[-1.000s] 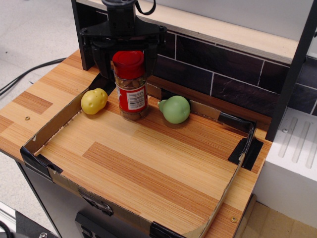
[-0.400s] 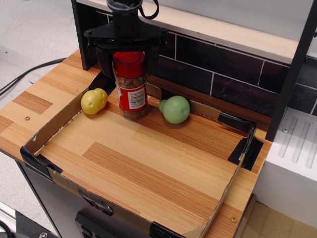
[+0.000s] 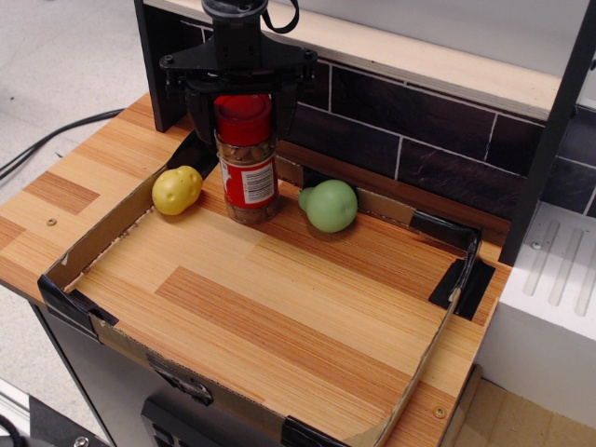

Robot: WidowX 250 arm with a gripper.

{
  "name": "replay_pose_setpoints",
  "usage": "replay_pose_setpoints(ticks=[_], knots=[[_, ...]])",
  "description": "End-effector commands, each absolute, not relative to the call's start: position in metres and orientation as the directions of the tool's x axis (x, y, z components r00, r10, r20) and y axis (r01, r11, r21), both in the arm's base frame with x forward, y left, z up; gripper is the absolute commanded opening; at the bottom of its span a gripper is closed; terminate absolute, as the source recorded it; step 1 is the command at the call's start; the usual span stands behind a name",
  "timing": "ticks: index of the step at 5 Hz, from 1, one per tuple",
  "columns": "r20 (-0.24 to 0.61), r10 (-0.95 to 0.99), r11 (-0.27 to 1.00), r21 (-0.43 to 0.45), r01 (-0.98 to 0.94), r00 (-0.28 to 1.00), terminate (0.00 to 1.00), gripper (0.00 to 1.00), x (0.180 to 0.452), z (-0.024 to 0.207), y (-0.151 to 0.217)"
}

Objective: Topple basil bottle

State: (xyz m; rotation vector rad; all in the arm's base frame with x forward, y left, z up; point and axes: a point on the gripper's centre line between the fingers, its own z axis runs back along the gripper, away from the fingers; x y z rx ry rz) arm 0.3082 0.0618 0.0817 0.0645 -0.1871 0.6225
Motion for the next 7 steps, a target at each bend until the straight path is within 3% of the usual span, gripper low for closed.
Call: replay_pose_setpoints(ticks=[1, 2, 3, 4, 6, 7], knots=[[0.213, 0.558, 0.824, -0.022, -0.567, 0.802, 0.00, 0.00, 0.295, 0.100, 0.054], [0.194, 0.526, 0.847, -0.029, -0.531, 0.828, 0.00, 0.00, 0.279, 0.101, 0.044], [0.110, 0.507, 0.862, -0.051, -0.505, 0.855, 0.00, 0.00, 0.265, 0.102, 0.029], [-0.047, 0.481, 0.872, -0.083, -0.483, 0.875, 0.00, 0.00, 0.245, 0.097, 0.003], [-0.250, 0.468, 0.820, -0.235, -0.522, 0.848, 0.00, 0.00, 0.203, 0.087, -0.046], [-0.290, 0.526, 0.767, -0.244, -0.594, 0.799, 0.00, 0.00, 0.202, 0.083, -0.052]])
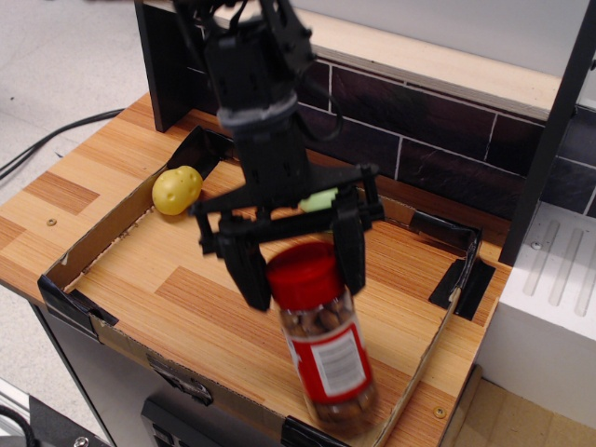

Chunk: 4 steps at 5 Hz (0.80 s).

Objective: Topple basil bottle

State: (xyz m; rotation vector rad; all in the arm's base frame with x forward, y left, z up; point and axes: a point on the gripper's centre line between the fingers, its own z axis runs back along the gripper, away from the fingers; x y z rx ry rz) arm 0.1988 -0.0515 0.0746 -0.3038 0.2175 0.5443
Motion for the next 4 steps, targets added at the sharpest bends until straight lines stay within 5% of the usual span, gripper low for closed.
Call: replay_pose_setpoints(ticks=[1, 2, 4], knots=[[-0.249, 0.617, 0.725, -0.189, -0.662, 0.747, 0.00, 0.00, 0.210, 0.069, -0.039], [-0.096, 0.727, 0.665, -0.143, -0.733, 0.679, 0.00, 0.00, 0.216, 0.058, -0.017], [0.017, 0.792, 0.610, -0.014, -0.792, 0.610, 0.00, 0.00, 0.237, 0.026, -0.003]])
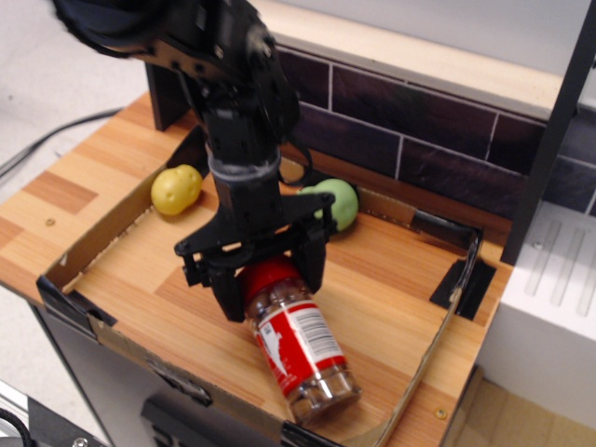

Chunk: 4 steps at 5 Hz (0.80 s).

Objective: Topple basil bottle

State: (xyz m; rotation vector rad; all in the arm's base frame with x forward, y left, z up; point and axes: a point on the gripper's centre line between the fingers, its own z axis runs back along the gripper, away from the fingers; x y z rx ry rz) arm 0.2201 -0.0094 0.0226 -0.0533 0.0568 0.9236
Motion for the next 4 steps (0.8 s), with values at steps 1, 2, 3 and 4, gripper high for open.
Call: replay_pose_setpoints(ticks=[1, 2, 3, 4], knots=[[0.007, 0.783, 0.621, 0.015, -0.783, 0.621, 0.00, 1.00, 0.244, 0.020, -0.002], [0.004, 0.787, 0.617, -0.009, -0.787, 0.617, 0.00, 1.00, 0.242, 0.035, -0.002], [0.005, 0.783, 0.621, -0.034, -0.783, 0.622, 0.00, 1.00, 0.239, 0.067, -0.002], [-0.004, 0.787, 0.616, -0.059, -0.785, 0.618, 0.00, 1.00, 0.240, 0.103, 0.001]])
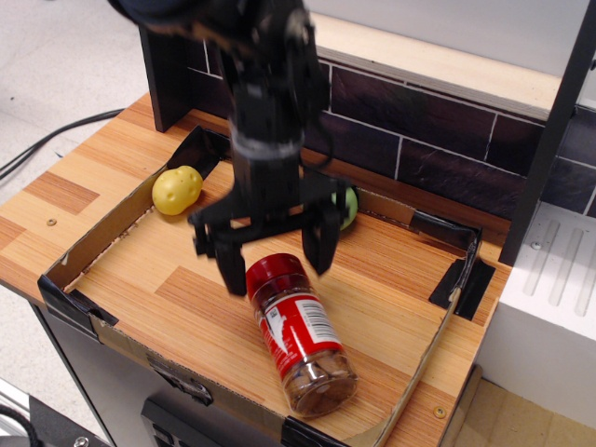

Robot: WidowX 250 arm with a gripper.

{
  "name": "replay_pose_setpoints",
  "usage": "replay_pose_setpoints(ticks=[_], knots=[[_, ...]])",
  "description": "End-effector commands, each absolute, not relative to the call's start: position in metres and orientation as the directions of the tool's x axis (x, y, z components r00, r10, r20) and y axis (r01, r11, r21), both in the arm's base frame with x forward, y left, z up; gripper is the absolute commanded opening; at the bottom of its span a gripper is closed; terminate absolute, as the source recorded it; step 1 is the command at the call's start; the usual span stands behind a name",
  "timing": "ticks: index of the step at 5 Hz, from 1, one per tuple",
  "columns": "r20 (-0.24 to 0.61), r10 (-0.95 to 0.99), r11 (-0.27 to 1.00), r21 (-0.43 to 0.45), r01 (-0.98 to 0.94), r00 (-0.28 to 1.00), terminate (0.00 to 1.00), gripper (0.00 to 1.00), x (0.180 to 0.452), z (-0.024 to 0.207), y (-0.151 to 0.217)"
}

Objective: Topple basil bottle

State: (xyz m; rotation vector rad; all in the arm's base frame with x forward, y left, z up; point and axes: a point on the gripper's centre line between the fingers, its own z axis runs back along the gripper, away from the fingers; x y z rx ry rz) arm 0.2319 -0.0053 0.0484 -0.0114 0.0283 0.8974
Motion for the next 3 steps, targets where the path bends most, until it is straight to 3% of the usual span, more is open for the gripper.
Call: replay_pose_setpoints(ticks=[1, 2, 3], knots=[[0.061, 0.769, 0.638, -0.018, -0.770, 0.636, 0.00, 1.00, 0.2455, 0.1237, 0.0010], [0.061, 0.769, 0.638, -0.018, -0.770, 0.636, 0.00, 1.00, 0.2455, 0.1237, 0.0010], [0.061, 0.769, 0.638, -0.018, -0.770, 0.636, 1.00, 1.00, 0.2455, 0.1237, 0.0010]])
